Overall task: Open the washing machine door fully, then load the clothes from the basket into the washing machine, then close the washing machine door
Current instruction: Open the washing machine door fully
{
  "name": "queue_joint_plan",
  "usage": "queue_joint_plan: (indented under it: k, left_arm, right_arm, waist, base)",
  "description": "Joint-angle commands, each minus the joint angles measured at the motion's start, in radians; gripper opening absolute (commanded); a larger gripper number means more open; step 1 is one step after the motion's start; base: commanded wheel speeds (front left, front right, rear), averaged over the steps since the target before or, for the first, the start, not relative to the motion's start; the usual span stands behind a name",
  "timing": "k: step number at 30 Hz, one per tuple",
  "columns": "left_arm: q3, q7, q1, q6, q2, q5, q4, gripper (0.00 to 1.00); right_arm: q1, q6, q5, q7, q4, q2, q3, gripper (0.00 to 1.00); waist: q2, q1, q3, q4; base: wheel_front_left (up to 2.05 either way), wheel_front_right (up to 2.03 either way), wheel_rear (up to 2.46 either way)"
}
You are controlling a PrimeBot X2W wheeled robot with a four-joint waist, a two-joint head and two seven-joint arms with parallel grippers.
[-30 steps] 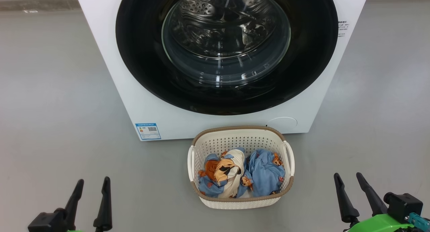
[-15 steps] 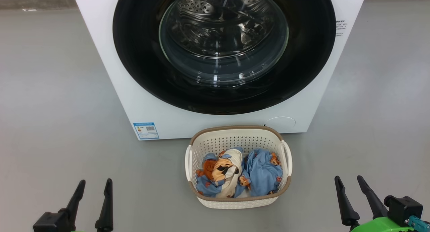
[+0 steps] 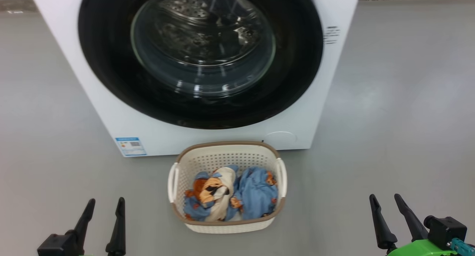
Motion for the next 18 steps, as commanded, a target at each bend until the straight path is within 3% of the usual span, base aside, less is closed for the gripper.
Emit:
queue_joint_plan:
  k: [1, 11, 18]
  left_arm:
    - [0.032, -0.006, -0.025, -0.002, 0.018, 0.004, -0.022, 1.00]
    - [0.022, -0.006, -0.020, -0.002, 0.014, -0.037, -0.032, 1.00]
    - [0.017, -0.006, -0.011, -0.002, 0.026, -0.068, -0.042, 1.00]
  right_arm:
    - [-0.016, 0.002, 0.001, -0.012, -0.022, -0.012, 0.026, 1.00]
    - [-0.014, 0.002, 0.003, -0.012, -0.023, -0.013, 0.026, 1.00]
    - [-0.009, 0.002, 0.020, -0.012, -0.031, -0.011, 0.025, 1.00]
  waist:
    - [-0.0001, 0.0000, -0.002, -0.001]
    - [-0.0001, 0.0000, -0.003, -0.006]
    - [-0.0001, 0.0000, -0.004, -0.008]
  base:
    - [1.23, 1.23, -2.46]
    - [1.19, 1.19, -2.37]
    - [0.69, 0.69, -1.39]
